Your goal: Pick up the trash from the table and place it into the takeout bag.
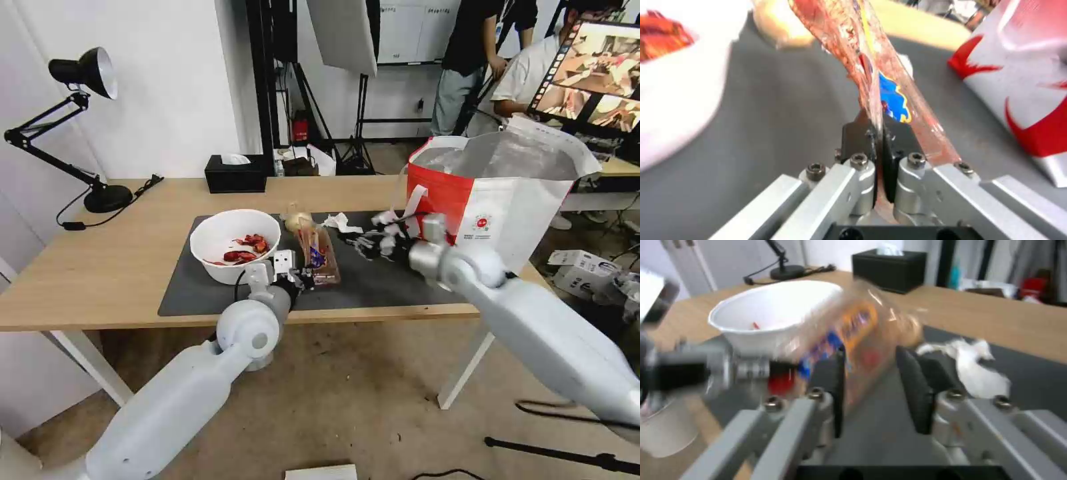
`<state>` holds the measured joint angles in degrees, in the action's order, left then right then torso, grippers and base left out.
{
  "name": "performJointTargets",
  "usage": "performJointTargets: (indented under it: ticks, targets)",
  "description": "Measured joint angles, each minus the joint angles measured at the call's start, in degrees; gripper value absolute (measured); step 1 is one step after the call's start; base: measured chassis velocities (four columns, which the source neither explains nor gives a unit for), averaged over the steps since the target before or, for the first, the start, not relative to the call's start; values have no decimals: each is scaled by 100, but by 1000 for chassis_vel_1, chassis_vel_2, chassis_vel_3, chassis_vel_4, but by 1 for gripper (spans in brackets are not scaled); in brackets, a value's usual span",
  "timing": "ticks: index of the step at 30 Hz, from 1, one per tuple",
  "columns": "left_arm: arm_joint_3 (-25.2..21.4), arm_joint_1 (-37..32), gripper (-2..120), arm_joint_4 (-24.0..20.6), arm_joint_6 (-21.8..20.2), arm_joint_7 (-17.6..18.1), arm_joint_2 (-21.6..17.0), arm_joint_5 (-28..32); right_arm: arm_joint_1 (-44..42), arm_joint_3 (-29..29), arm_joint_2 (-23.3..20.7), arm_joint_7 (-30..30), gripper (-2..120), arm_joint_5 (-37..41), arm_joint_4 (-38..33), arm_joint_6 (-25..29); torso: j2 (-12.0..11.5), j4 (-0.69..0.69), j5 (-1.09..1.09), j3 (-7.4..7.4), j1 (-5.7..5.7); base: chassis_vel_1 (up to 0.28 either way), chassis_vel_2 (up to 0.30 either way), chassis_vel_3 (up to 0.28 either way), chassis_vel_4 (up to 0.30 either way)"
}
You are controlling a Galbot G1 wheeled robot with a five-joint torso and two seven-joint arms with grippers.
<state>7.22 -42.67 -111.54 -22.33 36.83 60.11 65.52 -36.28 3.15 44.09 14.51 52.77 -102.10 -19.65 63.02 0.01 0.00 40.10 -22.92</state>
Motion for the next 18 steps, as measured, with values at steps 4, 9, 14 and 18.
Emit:
performJointTargets:
  ticks: [4, 9, 14, 18]
  targets:
    - [-230, -91, 0, -390, 15, -16, -204, 123, -1490, -1066, -377, -421, 46, -175, -954, 402, 1, -1, -4, -1, 1, 0, 0, 0, 0]
    - [-503, -45, 0, -903, 6, -11, -507, 484, -2968, -1753, -395, -537, 66, -827, -1550, 928, 1, -4, -4, -2, 2, 0, 0, 0, 0]
    - [-390, 703, 0, -1054, -15, 87, -702, 1005, -4282, -2190, -44, -513, 86, -1597, -1964, 1367, 1, 2, -3, -1, 2, 0, 0, 0, 0]
    - [244, 1908, 0, -738, -20, 273, -506, 1350, -5137, -2693, 397, -408, 98, -2025, -2119, 1615, 1, -2, 0, 0, 2, 0, 0, 0, 0]
